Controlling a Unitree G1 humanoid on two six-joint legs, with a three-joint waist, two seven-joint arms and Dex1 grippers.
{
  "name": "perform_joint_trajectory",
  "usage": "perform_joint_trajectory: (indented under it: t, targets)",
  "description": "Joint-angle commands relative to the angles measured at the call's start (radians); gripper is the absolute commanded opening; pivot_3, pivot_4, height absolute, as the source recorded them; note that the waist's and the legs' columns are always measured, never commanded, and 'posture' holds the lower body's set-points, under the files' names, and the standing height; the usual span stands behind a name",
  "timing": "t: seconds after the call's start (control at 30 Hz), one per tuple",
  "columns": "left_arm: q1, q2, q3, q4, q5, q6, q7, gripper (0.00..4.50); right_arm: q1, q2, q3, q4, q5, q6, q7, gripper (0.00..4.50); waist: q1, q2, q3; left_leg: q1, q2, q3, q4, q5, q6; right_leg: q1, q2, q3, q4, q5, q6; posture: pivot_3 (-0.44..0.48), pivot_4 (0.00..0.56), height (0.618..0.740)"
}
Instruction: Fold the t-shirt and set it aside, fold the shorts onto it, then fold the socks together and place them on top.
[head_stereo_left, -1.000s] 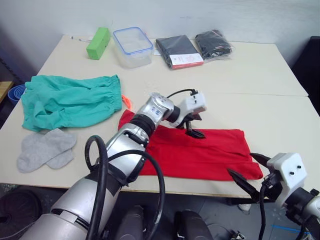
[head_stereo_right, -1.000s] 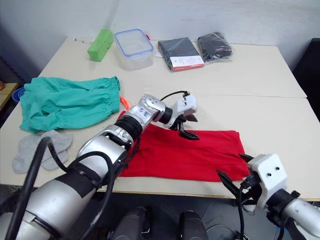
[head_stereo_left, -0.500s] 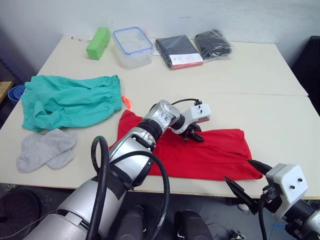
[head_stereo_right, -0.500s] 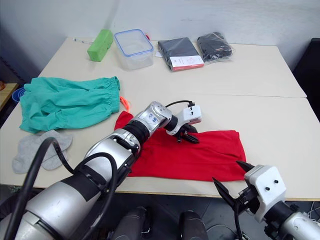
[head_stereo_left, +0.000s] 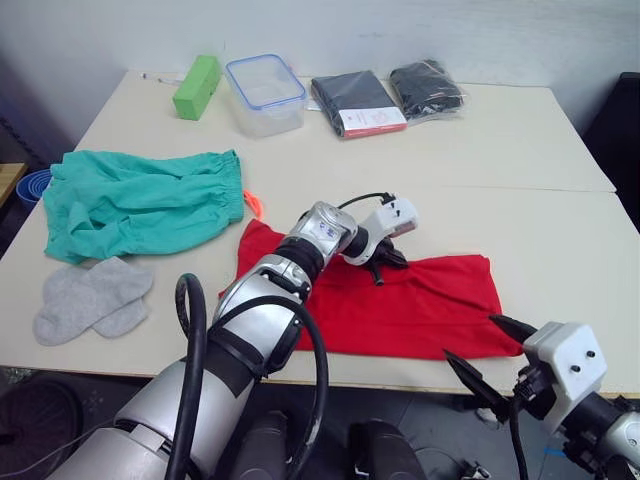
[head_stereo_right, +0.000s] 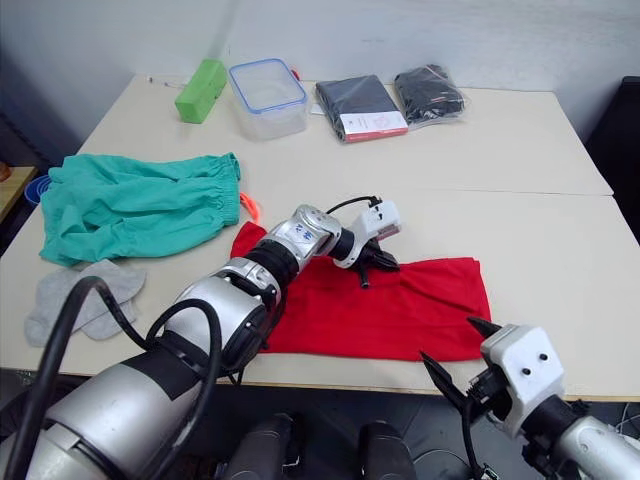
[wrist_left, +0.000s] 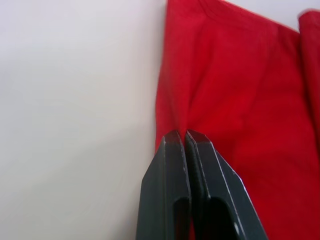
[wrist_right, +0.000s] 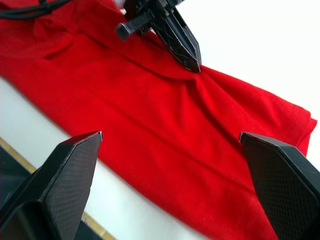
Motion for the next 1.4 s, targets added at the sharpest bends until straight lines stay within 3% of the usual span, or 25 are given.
perform_joint_trajectory:
  t: [0.03, 0.37, 0.43, 0.57, 0.67, 0.83, 1.07, 1.4]
  targets:
    - [-0.025, 0.004, 0.081, -0.020, -0.050, 0.008, 0.149, 0.04, -0.030, -0.014, 0.003, -0.018, -0.013, 0.017, -0.013, 4.50, -0.001, 0.000, 0.000, 0.000, 0.000, 0.000, 0.000, 0.000, 0.000, 0.000, 0.000, 0.000, 0.000, 0.000, 0.000, 0.000, 0.150, 0.740]
    - [-0.019, 0.116, 0.228, -0.016, -0.085, -0.007, 0.515, 0.04, -0.167, -0.034, 0.039, 0.064, -0.058, 0.050, -0.011, 4.50, 0.001, 0.000, 0.000, 0.000, 0.000, 0.000, 0.004, 0.001, -0.001, -0.001, 0.000, 0.000, 0.004, 0.000, 0.000, 0.000, 0.150, 0.740]
    - [-0.017, 0.127, 0.237, -0.016, -0.083, -0.002, 0.513, 0.04, -0.190, -0.038, 0.053, 0.082, -0.069, 0.052, -0.008, 4.50, 0.000, 0.000, 0.000, 0.000, 0.000, 0.001, 0.007, 0.000, -0.001, 0.000, 0.000, -0.001, 0.004, 0.000, 0.000, 0.000, 0.150, 0.740]
    - [-0.015, 0.132, 0.228, -0.018, -0.080, 0.014, 0.373, 0.04, -0.257, -0.050, 0.094, 0.124, -0.086, 0.062, -0.005, 4.50, 0.001, 0.000, 0.000, 0.000, 0.000, 0.002, 0.008, 0.000, 0.000, 0.000, 0.001, -0.003, 0.005, 0.000, 0.000, 0.000, 0.150, 0.740]
    - [-0.019, 0.145, 0.205, -0.023, -0.066, 0.013, 0.264, 0.66, -0.318, -0.056, 0.127, 0.166, -0.093, 0.075, -0.006, 4.50, -0.001, 0.000, 0.000, 0.000, 0.000, 0.004, 0.008, 0.000, -0.001, -0.001, 0.003, -0.004, 0.005, 0.000, 0.000, 0.000, 0.150, 0.740]
    - [-0.047, 0.229, 0.183, -0.036, -0.060, -0.007, 0.144, 2.21, -0.429, -0.060, 0.198, 0.230, -0.080, 0.141, -0.008, 4.50, -0.013, 0.000, 0.000, 0.001, 0.002, 0.008, 0.008, 0.001, -0.002, -0.004, 0.004, 0.000, 0.008, 0.000, 0.000, 0.000, 0.150, 0.740]
    - [0.000, 0.439, 0.006, -0.051, 0.082, -0.158, -0.079, 4.36, -0.626, -0.011, 0.264, 0.338, -0.046, 0.279, -0.058, 4.50, -0.026, 0.000, 0.000, 0.000, 0.003, 0.011, 0.008, 0.002, -0.003, -0.008, 0.004, 0.003, 0.011, 0.000, 0.000, 0.000, 0.150, 0.740]
    - [0.085, 0.542, -0.060, -0.055, 0.119, -0.192, -0.176, 4.43, -0.948, 0.151, 0.317, 0.607, -0.039, 0.479, -0.183, 4.50, -0.023, -0.001, 0.000, -0.004, 0.002, 0.012, 0.010, 0.001, 0.000, -0.011, 0.001, 0.004, 0.012, 0.000, 0.000, 0.000, 0.150, 0.740]
